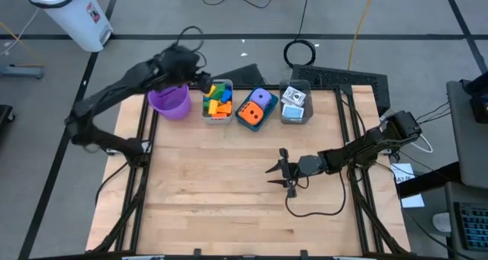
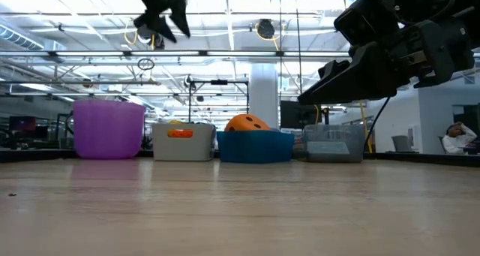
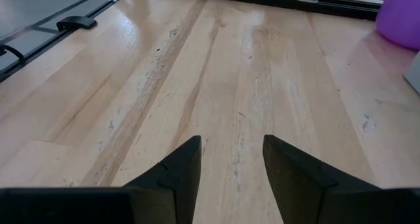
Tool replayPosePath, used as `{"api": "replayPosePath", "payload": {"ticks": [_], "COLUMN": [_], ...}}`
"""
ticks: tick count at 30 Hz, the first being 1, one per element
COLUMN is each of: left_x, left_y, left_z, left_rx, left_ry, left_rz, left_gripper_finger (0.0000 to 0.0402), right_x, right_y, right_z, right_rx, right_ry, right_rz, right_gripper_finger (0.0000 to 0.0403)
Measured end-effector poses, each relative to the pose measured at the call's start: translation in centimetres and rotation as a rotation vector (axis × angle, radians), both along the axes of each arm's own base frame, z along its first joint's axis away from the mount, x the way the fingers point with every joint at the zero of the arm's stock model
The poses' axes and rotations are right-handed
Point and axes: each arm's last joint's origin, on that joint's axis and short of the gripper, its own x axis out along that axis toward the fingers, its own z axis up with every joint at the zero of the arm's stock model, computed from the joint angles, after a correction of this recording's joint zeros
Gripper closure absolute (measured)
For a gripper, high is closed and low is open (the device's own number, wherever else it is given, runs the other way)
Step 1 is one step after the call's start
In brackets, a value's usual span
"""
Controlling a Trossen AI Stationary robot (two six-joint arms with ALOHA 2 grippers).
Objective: Pick & Place Toys
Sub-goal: Return to Home Position
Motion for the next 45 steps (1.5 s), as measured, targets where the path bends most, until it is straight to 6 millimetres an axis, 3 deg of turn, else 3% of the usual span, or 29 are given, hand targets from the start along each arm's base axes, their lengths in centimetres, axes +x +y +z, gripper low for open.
{"api": "replayPosePath", "payload": {"ticks": [6,14,23,27,34,40,45], "left_x": [-2.9,-6.8,-8.5,-8.7,-9.3,-9.6,-9.6], "left_y": [-3.6,-7.6,-11.2,-12.4,-13.7,-14.5,-15.0], "left_z": [-0.4,-5.4,-10.8,-13.0,-15.7,-17.4,-17.9], "left_rx": [0.129,0.187,0.275,0.266,0.274,0.250,0.243], "left_ry": [-0.218,-0.417,-0.639,-0.676,-0.725,-0.724,-0.727], "left_rz": [-0.078,-0.292,-0.570,-0.682,-0.805,-0.857,-0.901], "left_gripper_finger": [0.0149,0.0149,0.0152,0.0175,0.0254,0.0312,0.0340], "right_x": [0.0,0.0,0.2,0.3,-0.1,-2.4,-6.5], "right_y": [0.0,0.0,0.0,0.1,-0.1,-0.9,-2.2], "right_z": [-0.1,-0.1,0.5,0.9,1.8,5.1,5.3], "right_rx": [0.008,0.008,0.029,0.038,0.006,0.005,0.034], "right_ry": [0.016,0.014,-0.054,-0.089,-0.110,-0.191,-0.297], "right_rz": [-0.004,-0.005,-0.008,-0.007,-0.022,-0.067,-0.077], "right_gripper_finger": [0.0248,0.0248,0.0248,0.0248,0.0248,0.0248,0.0248]}}
